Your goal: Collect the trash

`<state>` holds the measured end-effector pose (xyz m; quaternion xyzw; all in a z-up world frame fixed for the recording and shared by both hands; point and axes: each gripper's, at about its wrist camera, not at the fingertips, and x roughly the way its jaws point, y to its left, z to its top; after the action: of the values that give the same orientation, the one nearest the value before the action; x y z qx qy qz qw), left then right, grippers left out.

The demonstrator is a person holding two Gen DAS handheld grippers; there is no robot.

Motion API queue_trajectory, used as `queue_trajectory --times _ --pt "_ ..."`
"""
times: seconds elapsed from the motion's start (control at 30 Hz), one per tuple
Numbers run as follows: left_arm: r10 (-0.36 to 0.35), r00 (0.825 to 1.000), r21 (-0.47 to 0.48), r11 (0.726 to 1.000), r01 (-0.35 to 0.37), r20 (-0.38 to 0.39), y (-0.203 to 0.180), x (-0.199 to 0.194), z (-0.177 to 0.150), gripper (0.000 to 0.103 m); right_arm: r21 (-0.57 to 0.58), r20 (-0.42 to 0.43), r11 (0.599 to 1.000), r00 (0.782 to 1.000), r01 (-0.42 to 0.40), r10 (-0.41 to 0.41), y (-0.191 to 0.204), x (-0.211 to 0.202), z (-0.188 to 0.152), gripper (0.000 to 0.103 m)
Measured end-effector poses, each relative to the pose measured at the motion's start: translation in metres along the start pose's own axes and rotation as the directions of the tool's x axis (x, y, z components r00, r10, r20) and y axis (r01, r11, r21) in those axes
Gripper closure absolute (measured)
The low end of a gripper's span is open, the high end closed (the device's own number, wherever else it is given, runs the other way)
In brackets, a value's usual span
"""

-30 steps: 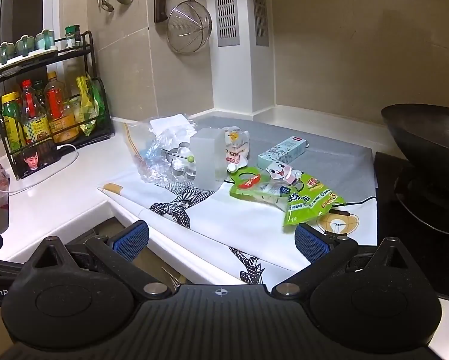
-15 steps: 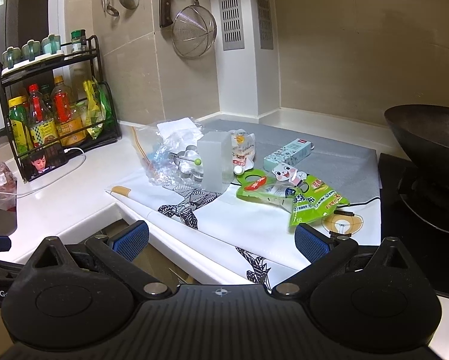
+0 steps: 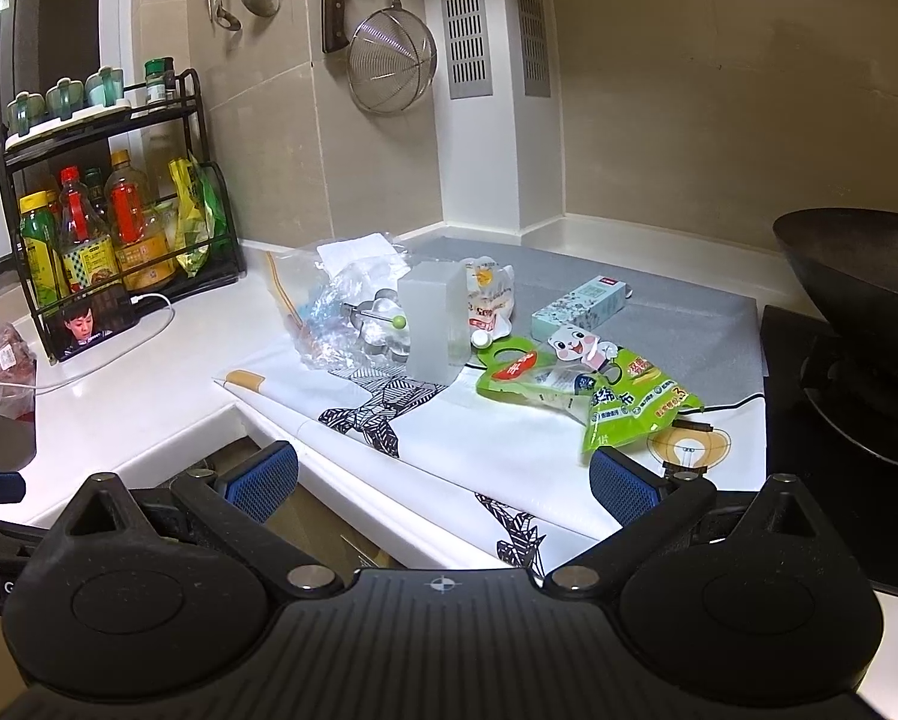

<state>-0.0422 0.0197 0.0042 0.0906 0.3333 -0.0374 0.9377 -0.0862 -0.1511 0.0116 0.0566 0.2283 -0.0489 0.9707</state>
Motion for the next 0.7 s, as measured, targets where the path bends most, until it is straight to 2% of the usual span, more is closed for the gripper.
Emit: queue_trajectory --times 0.3,0.7 --pt "0.001 1.0 0.002 1.0 -0.001 -0.002 0.0003 0.0015 -0.0011 0.0 0.01 -0.029 1.0 1.0 -0.004 0.005 -0.0017 0.0009 0.001 0.0" --pt "0.005 1.0 0.012 1.0 -0.005 -0.005 -0.002 0.0036 -0.002 0.0 0.008 -0.021 1.0 1.0 -0.005 0.005 -0.0034 0.0017 0.0 0.0"
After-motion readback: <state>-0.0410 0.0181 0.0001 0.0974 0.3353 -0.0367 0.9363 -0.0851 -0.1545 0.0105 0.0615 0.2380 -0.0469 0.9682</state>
